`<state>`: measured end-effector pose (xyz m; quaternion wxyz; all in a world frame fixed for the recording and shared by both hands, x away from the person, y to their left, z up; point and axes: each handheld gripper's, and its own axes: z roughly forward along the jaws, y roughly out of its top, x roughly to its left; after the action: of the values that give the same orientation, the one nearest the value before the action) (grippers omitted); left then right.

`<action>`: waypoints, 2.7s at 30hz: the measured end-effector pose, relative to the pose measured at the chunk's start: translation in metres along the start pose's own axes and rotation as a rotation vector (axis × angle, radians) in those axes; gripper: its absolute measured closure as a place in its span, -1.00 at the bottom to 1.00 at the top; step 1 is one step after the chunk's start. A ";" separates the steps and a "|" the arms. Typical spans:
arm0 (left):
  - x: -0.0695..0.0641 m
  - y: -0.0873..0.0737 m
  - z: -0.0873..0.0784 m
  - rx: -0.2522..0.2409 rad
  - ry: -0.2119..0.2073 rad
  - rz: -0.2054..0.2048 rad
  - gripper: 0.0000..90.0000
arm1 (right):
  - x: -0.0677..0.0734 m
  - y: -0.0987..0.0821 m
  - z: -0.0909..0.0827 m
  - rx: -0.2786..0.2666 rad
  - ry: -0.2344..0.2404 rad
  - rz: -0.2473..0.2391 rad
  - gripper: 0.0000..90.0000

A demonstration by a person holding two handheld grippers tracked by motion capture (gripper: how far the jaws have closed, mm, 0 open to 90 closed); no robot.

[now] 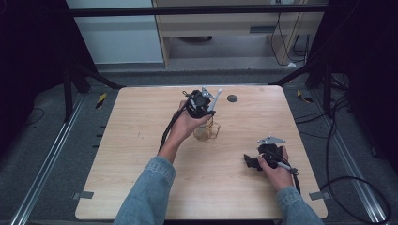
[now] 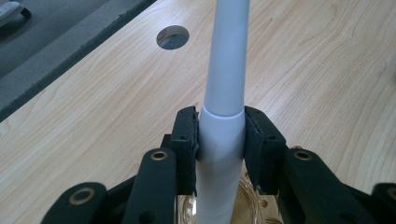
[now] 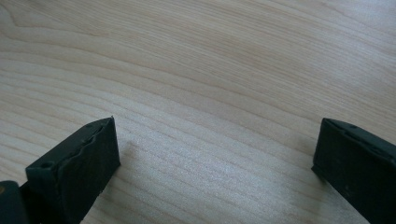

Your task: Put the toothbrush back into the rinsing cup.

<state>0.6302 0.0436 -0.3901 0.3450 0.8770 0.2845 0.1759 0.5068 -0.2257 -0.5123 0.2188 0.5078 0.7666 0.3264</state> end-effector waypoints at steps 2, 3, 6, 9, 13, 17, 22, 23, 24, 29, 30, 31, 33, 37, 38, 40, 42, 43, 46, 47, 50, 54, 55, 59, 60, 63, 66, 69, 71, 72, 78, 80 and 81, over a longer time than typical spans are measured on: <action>0.000 0.000 0.000 0.000 -0.002 -0.004 0.49 | 0.000 0.000 0.000 0.000 0.000 0.000 -0.99; 0.000 0.000 0.000 -0.001 -0.002 -0.007 0.49 | 0.000 0.000 0.000 0.000 0.000 0.000 -0.99; 0.000 0.000 0.000 0.001 -0.003 -0.006 0.48 | 0.000 0.000 0.000 0.000 0.000 0.001 -0.99; -0.001 0.000 0.001 0.002 -0.007 -0.005 0.47 | 0.000 0.000 0.000 0.000 0.000 0.000 -0.99; -0.001 -0.001 0.001 0.001 -0.006 -0.010 0.44 | 0.000 0.000 0.000 0.000 0.000 0.001 -0.99; -0.001 -0.001 0.000 -0.002 -0.003 -0.009 0.43 | 0.000 0.000 0.000 0.000 0.000 0.000 -0.99; -0.001 0.000 -0.004 -0.013 0.001 -0.013 0.40 | 0.000 0.000 0.000 0.000 0.000 0.000 -0.99; -0.001 0.000 -0.006 -0.015 0.000 -0.014 0.40 | 0.000 0.000 0.000 0.000 0.000 0.000 -0.99; -0.001 0.000 -0.006 -0.017 0.002 -0.013 0.39 | 0.000 0.000 0.000 0.000 0.000 0.001 -0.99; 0.000 0.000 -0.012 -0.028 0.009 -0.010 0.38 | 0.000 0.000 0.000 0.000 0.000 0.001 -0.99; 0.000 0.000 -0.013 -0.028 0.010 -0.008 0.38 | 0.000 0.000 0.000 0.000 0.000 0.001 -0.99; 0.000 0.000 -0.013 -0.033 0.011 -0.007 0.38 | 0.000 0.000 0.000 0.000 0.000 0.000 -0.99; 0.000 0.000 -0.015 -0.035 0.019 -0.004 0.38 | 0.000 0.000 0.000 0.000 0.000 0.000 -0.99; 0.000 -0.002 -0.020 -0.049 0.030 -0.006 0.36 | 0.000 0.000 0.000 0.000 0.000 0.000 -0.99; 0.001 -0.002 -0.021 -0.049 0.030 -0.004 0.36 | 0.000 0.000 0.000 0.000 0.000 0.000 -0.99; 0.000 -0.002 -0.024 -0.047 0.035 0.002 0.35 | 0.000 0.000 0.000 0.000 0.000 0.000 -0.99; 0.000 -0.003 -0.027 -0.049 0.036 0.004 0.34 | 0.000 0.000 0.000 0.000 0.000 0.001 -0.99; 0.000 -0.003 -0.028 -0.055 0.039 0.003 0.33 | 0.000 0.000 0.000 0.000 0.000 0.000 -0.99; -0.001 -0.003 -0.030 -0.059 0.042 0.009 0.30 | 0.000 0.000 0.000 -0.001 0.000 0.000 -0.99; -0.001 -0.003 -0.032 -0.057 0.043 0.015 0.29 | 0.000 0.000 0.000 -0.001 0.001 0.000 -0.99; -0.002 -0.002 -0.035 -0.062 0.047 0.019 0.23 | 0.000 0.000 0.000 -0.001 0.000 0.000 -0.99; -0.003 -0.003 -0.038 -0.069 0.052 0.030 0.16 | 0.000 0.000 0.000 -0.001 0.000 0.000 -0.99; -0.003 -0.003 -0.039 -0.071 0.055 0.031 0.11 | 0.000 0.000 0.000 -0.001 0.000 0.000 -0.99; -0.003 -0.003 -0.043 -0.080 0.071 0.024 -0.11 | 0.000 0.000 0.000 -0.001 0.000 0.001 -0.99; -0.002 -0.004 -0.044 -0.081 0.073 0.023 -0.17 | 0.000 0.000 0.000 -0.001 0.000 0.000 -0.99; -0.002 -0.004 -0.047 -0.087 0.074 0.022 -0.27 | 0.000 0.000 0.000 -0.002 0.001 0.003 -0.99; -0.003 -0.004 -0.049 -0.093 0.075 0.017 -0.42 | 0.000 0.000 0.000 -0.002 0.001 0.002 -0.99; -0.005 -0.003 -0.051 -0.092 0.076 0.018 -0.59 | 0.000 0.000 0.000 -0.002 0.001 0.003 -0.99; -0.006 -0.004 -0.052 -0.086 0.070 0.020 -0.70 | 0.000 0.000 0.000 -0.002 0.001 0.003 -0.99; -0.006 -0.004 -0.052 -0.086 0.070 0.020 -0.74 | 0.000 0.000 0.000 -0.002 0.001 0.003 -0.99; -0.010 -0.006 -0.060 -0.065 0.046 0.022 -0.85 | 0.000 0.000 0.000 -0.001 0.000 0.001 -0.99; -0.010 -0.007 -0.064 -0.063 0.038 0.027 -0.86 | 0.000 0.000 0.000 -0.001 0.000 0.001 -0.99; -0.011 -0.008 -0.065 -0.062 0.034 0.023 -0.87 | 0.000 0.000 0.000 -0.001 0.000 0.001 -0.99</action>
<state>0.5856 0.0746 -0.3517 0.3649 0.8661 0.2744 0.2034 0.5069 -0.2256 -0.5124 0.2188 0.5078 0.7664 0.3269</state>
